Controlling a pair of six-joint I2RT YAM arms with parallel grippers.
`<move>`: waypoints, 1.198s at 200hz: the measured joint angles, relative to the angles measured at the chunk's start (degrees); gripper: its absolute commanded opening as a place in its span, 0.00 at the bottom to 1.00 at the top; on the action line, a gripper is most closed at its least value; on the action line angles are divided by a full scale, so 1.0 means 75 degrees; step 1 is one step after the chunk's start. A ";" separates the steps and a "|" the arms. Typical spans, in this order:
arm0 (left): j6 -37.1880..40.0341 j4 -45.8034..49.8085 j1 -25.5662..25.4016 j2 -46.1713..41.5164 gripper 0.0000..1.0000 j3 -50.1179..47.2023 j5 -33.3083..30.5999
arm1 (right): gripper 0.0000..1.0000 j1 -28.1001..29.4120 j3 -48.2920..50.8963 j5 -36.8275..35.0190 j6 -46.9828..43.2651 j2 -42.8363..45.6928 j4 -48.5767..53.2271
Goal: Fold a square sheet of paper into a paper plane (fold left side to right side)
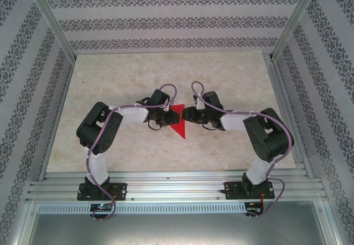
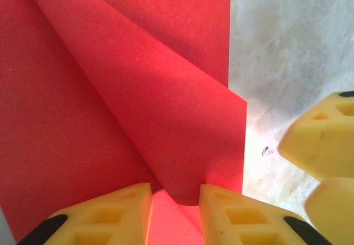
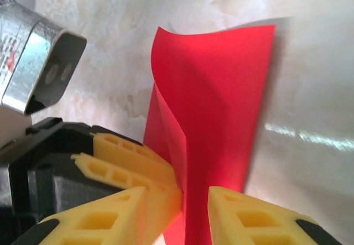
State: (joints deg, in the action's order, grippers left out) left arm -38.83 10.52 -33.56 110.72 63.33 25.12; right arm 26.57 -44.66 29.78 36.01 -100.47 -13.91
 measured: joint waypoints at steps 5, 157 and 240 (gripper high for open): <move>0.0000 0.0000 0.0000 0.0000 0.30 0.0000 0.0000 | 0.31 0.0000 -0.0023 0.0067 0.0050 -0.0070 -0.0076; 0.0000 0.0012 0.0000 0.0000 0.30 0.0000 -0.0050 | 0.18 -0.0160 -0.0038 0.0685 0.0478 -0.0982 -0.1011; 0.0000 0.0003 -0.0003 0.0000 0.33 0.0000 -0.0047 | 0.01 -0.0166 -0.0041 0.0708 0.0548 -0.1026 -0.0970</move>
State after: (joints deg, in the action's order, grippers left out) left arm -38.83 10.55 -33.58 110.72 63.33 24.77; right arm 25.32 -44.97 35.09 40.12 -108.16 -21.19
